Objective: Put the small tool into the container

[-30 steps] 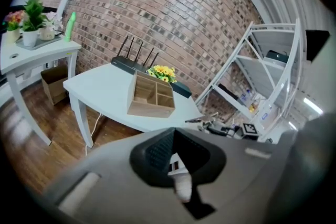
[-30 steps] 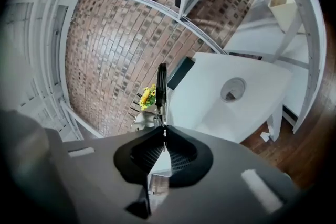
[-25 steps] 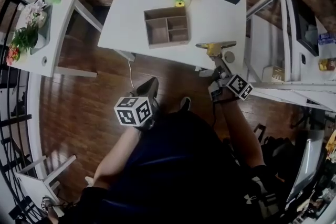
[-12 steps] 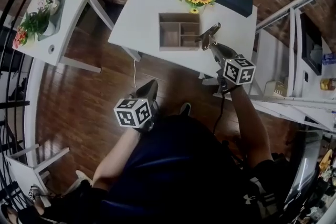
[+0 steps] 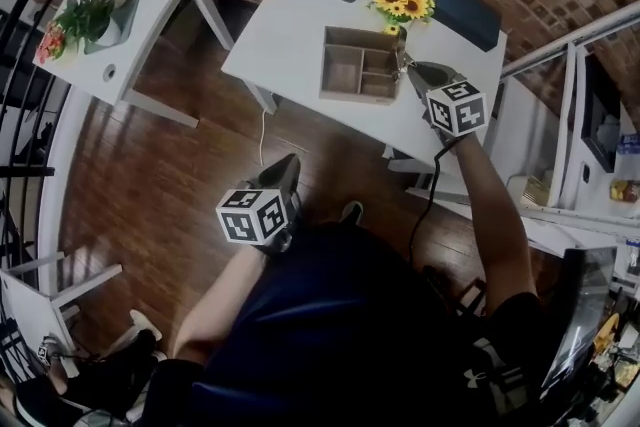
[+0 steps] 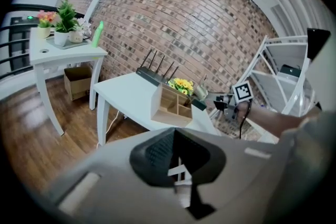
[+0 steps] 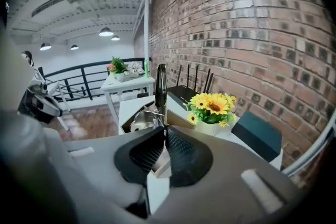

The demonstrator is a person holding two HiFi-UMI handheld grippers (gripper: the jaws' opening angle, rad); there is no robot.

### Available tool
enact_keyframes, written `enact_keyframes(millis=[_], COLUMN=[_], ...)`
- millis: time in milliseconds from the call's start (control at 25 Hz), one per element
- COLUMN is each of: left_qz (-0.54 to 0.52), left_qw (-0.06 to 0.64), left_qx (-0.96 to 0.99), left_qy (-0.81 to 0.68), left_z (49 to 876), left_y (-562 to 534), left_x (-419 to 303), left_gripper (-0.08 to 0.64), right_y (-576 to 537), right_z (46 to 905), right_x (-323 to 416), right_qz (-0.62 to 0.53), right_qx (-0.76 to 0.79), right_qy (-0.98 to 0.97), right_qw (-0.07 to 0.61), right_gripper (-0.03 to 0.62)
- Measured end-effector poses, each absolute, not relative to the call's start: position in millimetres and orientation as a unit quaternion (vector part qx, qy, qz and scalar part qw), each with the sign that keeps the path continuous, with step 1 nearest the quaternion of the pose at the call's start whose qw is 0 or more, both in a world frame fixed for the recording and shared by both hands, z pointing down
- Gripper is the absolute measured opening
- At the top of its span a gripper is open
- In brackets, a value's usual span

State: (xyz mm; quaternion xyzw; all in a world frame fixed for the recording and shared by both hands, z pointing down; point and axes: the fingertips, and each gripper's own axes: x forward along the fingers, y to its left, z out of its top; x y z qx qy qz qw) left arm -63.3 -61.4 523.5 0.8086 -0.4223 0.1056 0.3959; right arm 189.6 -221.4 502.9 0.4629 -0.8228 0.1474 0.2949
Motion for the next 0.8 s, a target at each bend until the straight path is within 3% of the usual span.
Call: enact_keyframes(millis=[320, 800], left_qz=[0.09, 0.083], left_qw=[0.405, 0.414], left_qx=[0.792, 0.779], left_qy=[-0.449, -0.464], left_z=[528, 535], left_y=[-59, -51], left_x=[-84, -99], left_gripper=[0.003, 0.003], right_y=[-242, -252], right_z=[537, 553], right_x=[183, 175], right_qz=[0.09, 0.047], right_qx=[0.39, 0.321], right_qy=[-0.808, -0.796], right_qw=[0.432, 0.511], right_gripper=[0.021, 0.021])
